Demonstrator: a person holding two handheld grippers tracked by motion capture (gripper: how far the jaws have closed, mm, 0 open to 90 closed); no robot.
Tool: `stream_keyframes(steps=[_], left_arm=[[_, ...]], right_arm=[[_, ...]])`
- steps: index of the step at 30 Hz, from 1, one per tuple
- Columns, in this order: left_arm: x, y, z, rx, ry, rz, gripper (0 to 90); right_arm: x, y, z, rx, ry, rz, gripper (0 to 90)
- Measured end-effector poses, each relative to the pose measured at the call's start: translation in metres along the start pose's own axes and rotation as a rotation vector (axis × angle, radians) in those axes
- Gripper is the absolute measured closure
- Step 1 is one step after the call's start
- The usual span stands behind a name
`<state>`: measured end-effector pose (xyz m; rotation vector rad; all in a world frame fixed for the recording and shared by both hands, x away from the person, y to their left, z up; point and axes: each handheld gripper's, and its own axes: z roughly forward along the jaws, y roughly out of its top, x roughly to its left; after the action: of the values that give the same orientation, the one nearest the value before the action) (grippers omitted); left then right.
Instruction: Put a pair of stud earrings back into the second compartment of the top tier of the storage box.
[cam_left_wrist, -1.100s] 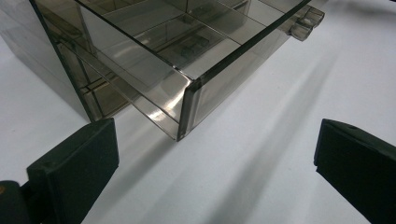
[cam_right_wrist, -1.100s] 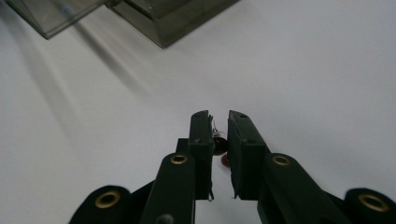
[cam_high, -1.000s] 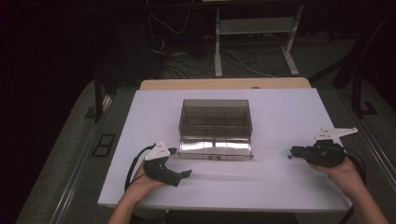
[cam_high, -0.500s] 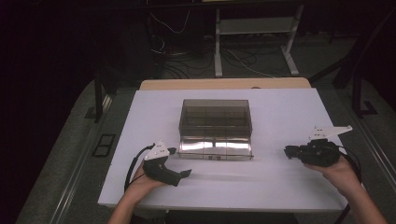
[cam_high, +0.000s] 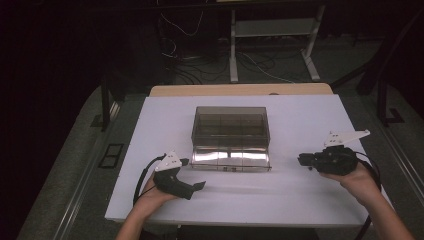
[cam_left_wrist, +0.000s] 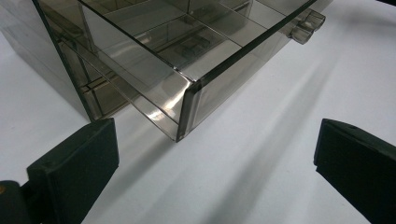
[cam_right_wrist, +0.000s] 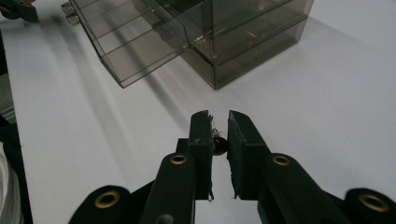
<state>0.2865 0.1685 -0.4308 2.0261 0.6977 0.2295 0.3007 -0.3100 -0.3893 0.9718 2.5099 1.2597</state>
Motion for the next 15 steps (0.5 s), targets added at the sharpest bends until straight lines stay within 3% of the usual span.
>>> stream_keyframes(steps=[15], left_arm=[[-0.002,0.0,0.002,0.006,-0.009,0.004,0.0]], right_arm=[[0.008,0.021,0.007,-0.022,0.063,-0.031,79.0]])
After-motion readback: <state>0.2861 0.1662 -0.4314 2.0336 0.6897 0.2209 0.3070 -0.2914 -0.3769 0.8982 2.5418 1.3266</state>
